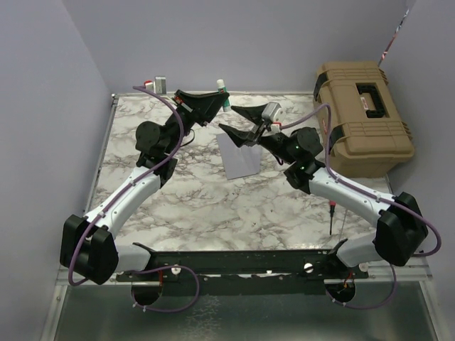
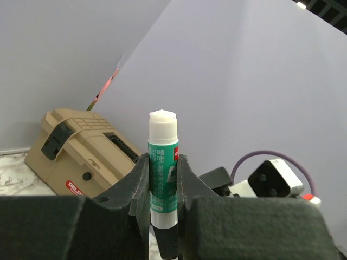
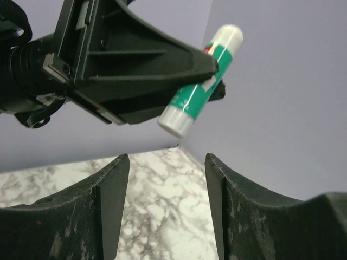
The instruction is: Place the letter into the envelope and seal it
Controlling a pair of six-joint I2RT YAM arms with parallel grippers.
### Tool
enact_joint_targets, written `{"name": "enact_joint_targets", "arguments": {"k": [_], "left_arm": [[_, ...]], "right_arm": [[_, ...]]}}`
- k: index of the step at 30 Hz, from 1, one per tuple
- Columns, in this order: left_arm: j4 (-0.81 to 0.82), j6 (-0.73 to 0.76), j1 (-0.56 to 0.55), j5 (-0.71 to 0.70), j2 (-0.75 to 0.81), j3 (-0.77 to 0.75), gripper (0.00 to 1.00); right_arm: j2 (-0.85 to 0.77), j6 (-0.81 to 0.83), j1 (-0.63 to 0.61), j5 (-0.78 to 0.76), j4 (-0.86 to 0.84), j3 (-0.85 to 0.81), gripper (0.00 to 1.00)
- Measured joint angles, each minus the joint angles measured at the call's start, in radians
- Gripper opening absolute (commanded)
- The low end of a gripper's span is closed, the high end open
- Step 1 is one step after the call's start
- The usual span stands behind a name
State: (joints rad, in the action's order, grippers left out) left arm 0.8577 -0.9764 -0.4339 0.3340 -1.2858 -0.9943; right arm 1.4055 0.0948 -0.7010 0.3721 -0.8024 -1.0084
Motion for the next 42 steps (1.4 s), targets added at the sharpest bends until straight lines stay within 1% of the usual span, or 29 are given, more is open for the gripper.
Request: {"name": "enact_joint_targets", "arguments": {"k": [5, 7, 10, 16, 22, 27, 31, 37, 42], "left_arm": [[0.001, -0.010, 0.000, -0.010, 0.000, 0.000, 0.00], [0.001, -0.011, 0.000, -0.010, 0.000, 0.000, 0.00], [0.005, -0.012, 0.000, -0.017, 0.000, 0.000, 0.00], [0.007, -0.011, 0.000, -0.024, -0.001, 0.000, 0.00], [0.009, -0.011, 0.001, -0.031, -0.003, 0.000, 0.00], [0.018, -0.010, 0.004, -0.050, -0.003, 0.000, 0.00], [0.020, -0.006, 0.006, -0.057, -0.003, 0.000, 0.00], [0.021, 0.001, 0.008, -0.062, -0.008, 0.001, 0.00], [0.033, 0.002, 0.005, -0.051, -0.008, 0.008, 0.00]], "right_arm": [[0.026, 0.110, -0.031, -0.069, -0.166, 0.004, 0.49], [0.033, 0.129, -0.036, -0.089, -0.217, 0.004, 0.42], [0.043, 0.141, -0.040, -0.097, -0.251, 0.004, 0.34], [0.060, 0.140, -0.047, -0.102, -0.256, 0.003, 0.27], [0.066, 0.101, -0.049, -0.126, -0.253, -0.005, 0.25], [0.074, 0.022, -0.055, -0.166, -0.229, -0.030, 0.16], [0.074, -0.081, -0.063, -0.212, -0.203, -0.040, 0.11], [0.074, -0.274, -0.064, -0.267, -0.187, -0.039, 0.09], [0.072, -0.452, -0.048, -0.274, -0.256, 0.005, 0.09]]}}
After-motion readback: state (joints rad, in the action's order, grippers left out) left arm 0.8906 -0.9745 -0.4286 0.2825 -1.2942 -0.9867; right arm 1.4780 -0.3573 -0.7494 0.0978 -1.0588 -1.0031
